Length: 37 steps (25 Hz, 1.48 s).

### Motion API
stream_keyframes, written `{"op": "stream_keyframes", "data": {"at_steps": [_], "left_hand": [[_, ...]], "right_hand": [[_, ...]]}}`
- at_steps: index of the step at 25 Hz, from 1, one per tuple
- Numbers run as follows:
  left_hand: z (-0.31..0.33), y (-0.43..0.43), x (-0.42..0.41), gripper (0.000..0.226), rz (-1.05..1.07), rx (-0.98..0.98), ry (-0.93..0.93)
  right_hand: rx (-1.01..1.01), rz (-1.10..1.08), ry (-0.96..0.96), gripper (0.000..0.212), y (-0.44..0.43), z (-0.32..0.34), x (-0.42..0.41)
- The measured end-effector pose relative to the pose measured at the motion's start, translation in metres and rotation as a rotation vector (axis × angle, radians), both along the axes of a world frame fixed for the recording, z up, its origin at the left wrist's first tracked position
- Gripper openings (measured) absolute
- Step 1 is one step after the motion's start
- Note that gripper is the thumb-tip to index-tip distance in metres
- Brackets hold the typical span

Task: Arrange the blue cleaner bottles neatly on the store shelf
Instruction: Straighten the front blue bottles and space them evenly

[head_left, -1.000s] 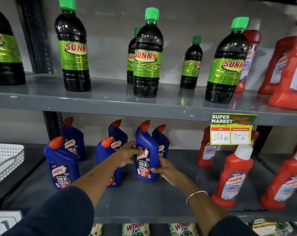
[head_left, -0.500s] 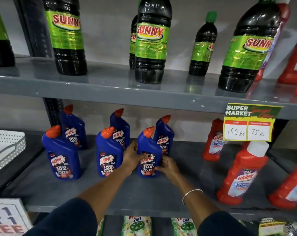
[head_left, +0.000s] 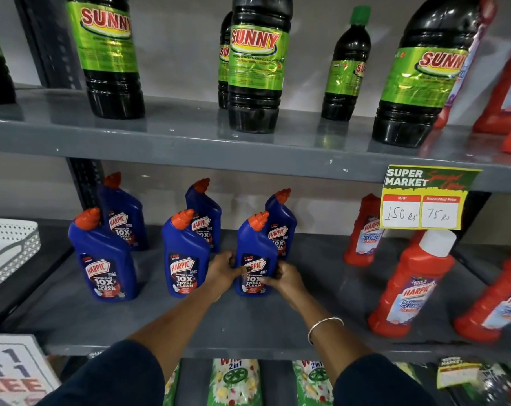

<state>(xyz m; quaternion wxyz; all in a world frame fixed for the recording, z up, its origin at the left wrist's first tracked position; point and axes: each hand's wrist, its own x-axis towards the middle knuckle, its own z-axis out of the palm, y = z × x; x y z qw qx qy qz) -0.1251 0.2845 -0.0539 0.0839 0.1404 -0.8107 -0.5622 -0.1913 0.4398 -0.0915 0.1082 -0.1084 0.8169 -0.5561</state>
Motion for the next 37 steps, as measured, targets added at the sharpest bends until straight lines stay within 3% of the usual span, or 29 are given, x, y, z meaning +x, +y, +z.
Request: {"op": "stream_keyframes", "data": {"at_steps": [2,6,11,14,16,18,21,23,25,30,34,37], "left_hand": [[0.002,0.001,0.005,0.015,-0.009,-0.041,-0.011],[0.007,0.007,0.026,0.027,-0.034,-0.106,-0.017],[0.007,0.019,0.052,0.018,-0.029,-0.131,-0.021],[0.009,0.024,0.062,0.041,-0.047,-0.141,-0.020],[0.008,0.022,0.067,0.056,-0.016,-0.212,0.033],[0.008,0.014,0.078,0.051,0.078,-0.274,0.151],[0.008,-0.008,0.097,0.038,0.300,-0.315,0.349],[0.006,-0.029,0.101,0.037,0.421,-0.320,0.368],[0.005,-0.055,0.095,0.037,0.445,-0.239,0.328],[0.011,-0.111,0.075,0.042,0.209,-0.054,0.097],[0.008,-0.124,0.071,0.030,0.089,0.001,0.104],[0.003,-0.126,0.079,0.027,0.109,-0.011,0.109]], "right_hand": [[0.004,-0.002,0.006,0.050,0.003,0.002,0.008],[-0.005,-0.003,-0.005,0.050,0.014,0.005,0.031],[0.052,-0.002,0.002,0.045,0.024,0.011,0.063],[0.016,-0.055,0.015,0.055,0.024,0.018,0.077],[-0.083,-0.218,0.110,0.055,0.021,0.024,0.093],[-0.058,-0.393,0.313,0.040,0.014,0.025,0.117],[0.182,-0.278,0.419,0.020,-0.021,0.022,0.146],[0.216,-0.140,0.397,0.017,-0.054,0.020,0.149],[0.167,-0.100,0.346,0.028,-0.084,0.022,0.141],[0.097,-0.158,0.102,0.061,-0.132,0.028,0.098],[0.090,-0.127,0.093,0.039,-0.141,0.016,0.082],[0.056,-0.161,0.099,0.038,-0.136,0.017,0.094]]}}
